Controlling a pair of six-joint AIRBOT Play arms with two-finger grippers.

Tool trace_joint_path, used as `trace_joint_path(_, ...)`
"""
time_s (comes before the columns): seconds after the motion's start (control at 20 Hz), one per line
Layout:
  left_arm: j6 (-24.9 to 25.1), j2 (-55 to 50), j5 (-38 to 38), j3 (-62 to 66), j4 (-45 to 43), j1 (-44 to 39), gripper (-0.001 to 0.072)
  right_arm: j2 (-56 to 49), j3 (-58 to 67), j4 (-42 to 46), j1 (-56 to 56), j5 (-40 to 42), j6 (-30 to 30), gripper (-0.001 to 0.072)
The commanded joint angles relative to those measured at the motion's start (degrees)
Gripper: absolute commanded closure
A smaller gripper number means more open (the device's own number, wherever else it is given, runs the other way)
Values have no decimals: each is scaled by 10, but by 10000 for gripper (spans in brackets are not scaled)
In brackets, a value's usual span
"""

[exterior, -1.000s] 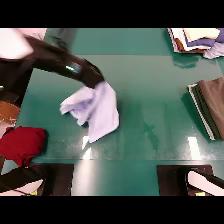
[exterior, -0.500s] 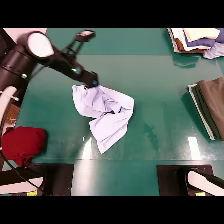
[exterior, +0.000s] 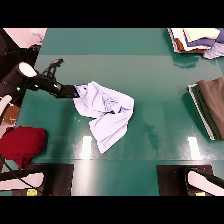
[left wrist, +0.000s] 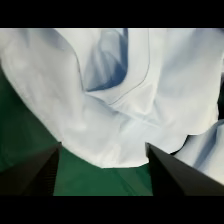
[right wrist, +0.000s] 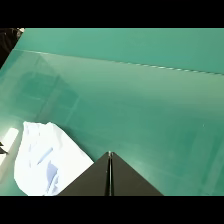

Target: Fold the shirts.

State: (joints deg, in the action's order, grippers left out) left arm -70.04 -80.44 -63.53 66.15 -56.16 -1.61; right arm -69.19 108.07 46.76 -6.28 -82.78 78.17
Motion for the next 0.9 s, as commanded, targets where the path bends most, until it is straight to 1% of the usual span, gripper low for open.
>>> trace_joint_path(0.0, 60, -21, 71, -47, 69, -24, 101, -1, 0, 0, 0, -2, 0, 698)
trace_joint_path(0.1, 47, -41, 95, -47, 76, -47, 100, -1, 0, 0, 0, -11, 0, 699)
trace_joint_path(0.15, 38, -51, 87, -47, 85, -55, 100, -2, 0, 0, 0, -17, 0, 699)
trace_joint_path(0.3, 40, -61, 35, -47, 117, -66, 101, -2, 0, 0, 0, -23, 0, 698)
trace_joint_path(0.45, 41, -61, -50, -48, 137, -70, 101, -3, 0, 0, 0, -23, 0, 699)
trace_joint_path(0.55, 40, -61, -71, -49, 136, -79, 101, -4, 0, 0, 0, -23, 0, 698)
trace_joint_path(0.75, 38, -61, -40, -49, 155, -115, 101, -4, -1, 11, 0, -24, 0, 698)
trace_joint_path(0.8, 34, -61, -23, -49, 155, -126, 101, -4, -1, 11, 0, -24, 0, 699)
trace_joint_path(0.85, 17, -61, 3, -49, 155, -136, 101, -4, -1, 10, 0, -24, 0, 698)
